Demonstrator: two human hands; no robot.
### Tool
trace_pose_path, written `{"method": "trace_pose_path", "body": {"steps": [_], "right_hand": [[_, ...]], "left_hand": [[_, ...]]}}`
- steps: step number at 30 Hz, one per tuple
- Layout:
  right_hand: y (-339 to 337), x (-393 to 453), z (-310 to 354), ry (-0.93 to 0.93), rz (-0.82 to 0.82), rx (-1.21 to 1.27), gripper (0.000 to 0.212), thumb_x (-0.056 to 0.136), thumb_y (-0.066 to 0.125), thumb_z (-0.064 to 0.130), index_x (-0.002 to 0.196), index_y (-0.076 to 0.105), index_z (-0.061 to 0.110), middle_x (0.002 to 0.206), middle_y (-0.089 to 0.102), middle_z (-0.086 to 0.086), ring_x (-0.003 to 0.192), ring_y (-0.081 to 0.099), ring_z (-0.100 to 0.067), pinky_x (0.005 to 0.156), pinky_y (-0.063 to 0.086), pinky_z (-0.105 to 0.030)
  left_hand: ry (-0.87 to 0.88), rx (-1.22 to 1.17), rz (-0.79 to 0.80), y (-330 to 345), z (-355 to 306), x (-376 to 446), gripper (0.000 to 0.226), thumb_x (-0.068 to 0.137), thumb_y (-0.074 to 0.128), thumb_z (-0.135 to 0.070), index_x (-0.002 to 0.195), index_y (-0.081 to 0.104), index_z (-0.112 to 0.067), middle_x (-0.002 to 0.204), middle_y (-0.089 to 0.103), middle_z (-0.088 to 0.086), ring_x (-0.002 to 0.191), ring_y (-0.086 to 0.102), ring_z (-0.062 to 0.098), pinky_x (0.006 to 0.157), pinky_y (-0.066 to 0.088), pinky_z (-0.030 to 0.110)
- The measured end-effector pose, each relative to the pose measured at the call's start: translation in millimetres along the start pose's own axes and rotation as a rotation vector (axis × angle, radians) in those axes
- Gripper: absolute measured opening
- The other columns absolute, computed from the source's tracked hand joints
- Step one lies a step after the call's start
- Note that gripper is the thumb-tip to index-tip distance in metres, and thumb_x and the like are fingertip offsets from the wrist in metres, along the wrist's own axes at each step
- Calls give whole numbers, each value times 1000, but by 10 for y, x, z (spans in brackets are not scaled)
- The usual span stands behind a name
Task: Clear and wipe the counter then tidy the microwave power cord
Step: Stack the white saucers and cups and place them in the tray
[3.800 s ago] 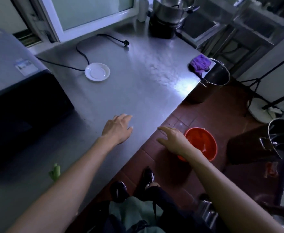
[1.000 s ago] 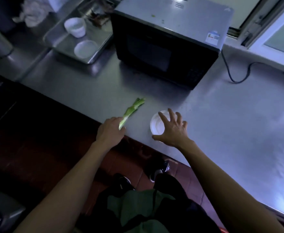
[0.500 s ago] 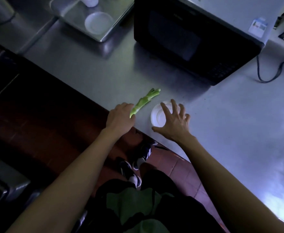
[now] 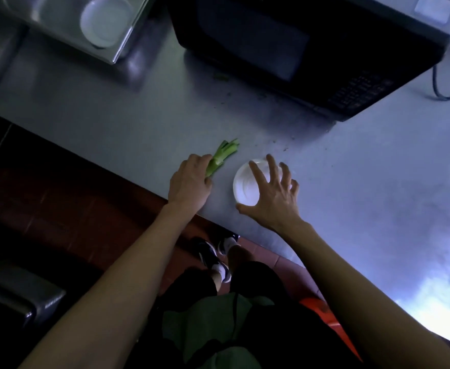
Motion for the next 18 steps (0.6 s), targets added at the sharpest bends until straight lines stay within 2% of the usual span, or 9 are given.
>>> {"method": "trace_pose_path", "body": {"steps": [5, 10, 18], "right_hand": [[-72, 196, 47, -44, 20, -36, 115, 60, 71, 75, 154, 19, 33, 164, 6, -10, 145, 12, -44, 105, 29, -65], [-154, 292, 152, -54, 31, -56, 115, 60, 72, 75, 154, 20, 34, 164, 5, -9, 145, 11, -43, 106, 27, -65], [-232, 460, 768, -119, 30, -129, 114, 62, 71, 76, 154, 18, 34, 164, 2, -6, 146, 8, -41, 108, 25, -65]], "left_hand": [[-13, -28, 9, -62, 31, 33, 45, 87, 62, -21, 131, 53, -22, 114, 56, 5, 99, 57, 24, 71, 47, 36], [-12, -74, -58, -280, 173, 4, 45, 86, 61, -18, 130, 54, -20, 112, 57, 4, 97, 57, 25, 74, 51, 41], [-74, -146, -154, -748, 870, -62, 41, 86, 58, -17, 127, 56, -23, 105, 57, -1, 90, 56, 21, 70, 49, 39]]}}
Point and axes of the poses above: each hand's wrist, its own x-axis towards the middle knuckle, its own y-axis out of the palm, z = x × y, the point moved 2 cm from there along x, towards the middle knuckle
